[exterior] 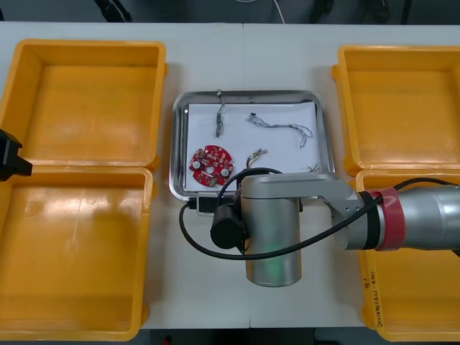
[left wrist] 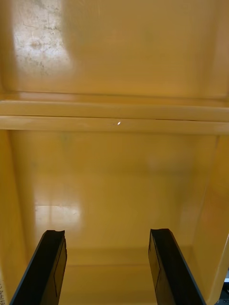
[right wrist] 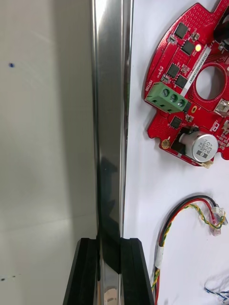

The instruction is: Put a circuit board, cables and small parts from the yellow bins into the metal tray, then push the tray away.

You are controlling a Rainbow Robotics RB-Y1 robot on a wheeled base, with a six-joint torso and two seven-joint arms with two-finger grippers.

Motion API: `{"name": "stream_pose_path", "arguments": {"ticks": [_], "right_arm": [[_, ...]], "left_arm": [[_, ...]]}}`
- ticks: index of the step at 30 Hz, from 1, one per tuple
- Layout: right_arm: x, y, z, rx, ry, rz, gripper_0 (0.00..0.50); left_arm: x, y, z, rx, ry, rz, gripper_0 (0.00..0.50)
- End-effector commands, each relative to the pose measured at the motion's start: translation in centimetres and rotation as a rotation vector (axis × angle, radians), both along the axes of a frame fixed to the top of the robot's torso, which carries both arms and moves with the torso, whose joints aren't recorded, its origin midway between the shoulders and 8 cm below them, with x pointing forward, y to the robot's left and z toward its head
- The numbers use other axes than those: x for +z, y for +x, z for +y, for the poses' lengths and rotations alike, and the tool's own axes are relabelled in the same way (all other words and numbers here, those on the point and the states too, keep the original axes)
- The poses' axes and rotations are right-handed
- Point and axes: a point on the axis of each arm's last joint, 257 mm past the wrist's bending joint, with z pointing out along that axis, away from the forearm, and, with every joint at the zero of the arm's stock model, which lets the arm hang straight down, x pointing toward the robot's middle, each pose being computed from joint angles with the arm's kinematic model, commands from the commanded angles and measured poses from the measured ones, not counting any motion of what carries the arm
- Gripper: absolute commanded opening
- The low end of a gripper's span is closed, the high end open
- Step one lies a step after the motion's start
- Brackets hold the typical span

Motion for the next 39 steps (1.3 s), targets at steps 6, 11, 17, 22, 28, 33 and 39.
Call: {"name": "stream_pose_path", "arguments": {"ticks": [6, 11, 17, 22, 28, 33, 39], "right_arm": [[2.6, 3.1, 0.7, 0.036, -0.017, -0.073, 0.0], [3.2, 3.9, 0.9, 0.039, -0.013, -0.088, 0.0], [3.8, 5.2, 0.9, 0.039, -0.012, -0.109, 0.0], [4.3, 6.5, 0.8, 0.036, -0.012, -0.127, 0.0], [4.8, 7.6, 0.9, 0.04, -0.006, -0.142, 0.0], [5.3, 8.4, 1.0, 0.041, 0.0, -0.156, 0.0], [5.9, 9.4, 1.2, 0.048, 0.005, -0.17, 0.0]], "left_arm": [[1.2, -0.3, 1.8, -0.069, 0.101, -0.021, 0.5], [1.2, -0.3, 1.8, -0.069, 0.101, -0.021, 0.5], [1.2, -0.3, 1.8, -0.069, 0.101, -0.021, 0.5], [1.2, -0.3, 1.8, -0.069, 0.101, -0.021, 0.5], [1.2, -0.3, 1.8, -0.069, 0.101, -0.021, 0.5], [1.2, -0.3, 1.8, -0.069, 0.101, -0.021, 0.5], [1.2, -0.3, 1.8, -0.069, 0.101, -0.021, 0.5]]}}
